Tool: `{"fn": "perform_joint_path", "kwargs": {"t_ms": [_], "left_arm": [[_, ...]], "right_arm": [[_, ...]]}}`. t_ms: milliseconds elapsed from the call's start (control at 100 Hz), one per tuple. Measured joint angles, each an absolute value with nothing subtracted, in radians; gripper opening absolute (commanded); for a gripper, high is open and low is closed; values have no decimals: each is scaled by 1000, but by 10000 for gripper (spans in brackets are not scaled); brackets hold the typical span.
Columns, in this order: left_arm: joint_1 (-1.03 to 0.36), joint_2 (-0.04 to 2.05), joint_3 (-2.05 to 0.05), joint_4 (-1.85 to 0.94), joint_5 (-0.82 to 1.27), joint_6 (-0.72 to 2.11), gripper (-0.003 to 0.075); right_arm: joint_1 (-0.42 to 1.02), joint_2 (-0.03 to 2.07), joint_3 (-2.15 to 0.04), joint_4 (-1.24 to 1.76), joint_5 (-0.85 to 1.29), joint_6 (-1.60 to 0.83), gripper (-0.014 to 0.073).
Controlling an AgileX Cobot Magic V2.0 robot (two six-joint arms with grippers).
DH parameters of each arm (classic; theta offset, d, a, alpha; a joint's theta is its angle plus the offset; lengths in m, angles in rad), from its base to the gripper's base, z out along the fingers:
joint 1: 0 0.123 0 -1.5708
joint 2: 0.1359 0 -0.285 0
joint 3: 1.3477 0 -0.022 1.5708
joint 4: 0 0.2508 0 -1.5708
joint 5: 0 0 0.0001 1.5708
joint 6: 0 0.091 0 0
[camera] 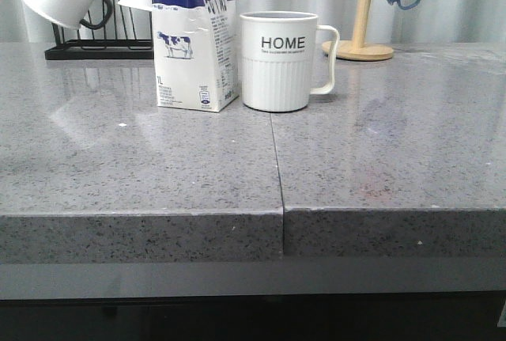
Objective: Place milk next to cup
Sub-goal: 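Open the left gripper and withdraw it from the carton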
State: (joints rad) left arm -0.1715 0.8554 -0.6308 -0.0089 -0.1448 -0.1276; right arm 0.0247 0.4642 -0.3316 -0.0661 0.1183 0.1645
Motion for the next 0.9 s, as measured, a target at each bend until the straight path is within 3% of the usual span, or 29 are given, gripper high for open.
{"fn": "perform_joint_path", "kwargs": {"t_ms": [230,310,450,660,900], "left_arm": [[-106,641,-515,0,-114,-142,686],[-106,582,-480,0,-68,-144,642],[-106,491,-424,0,-13,-146,442],[-106,403,-372,0,0,-148,-18],[-106,392,-363,0,0,-149,-20]], "right_arm": [[25,464,-332,-66,118,165,-122],[25,464,-332,-66,118,165,-122],[25,464,-332,-66,118,165,-122],[25,464,-332,-66,118,165,-122],[25,464,-332,-66,118,165,-122]]}}
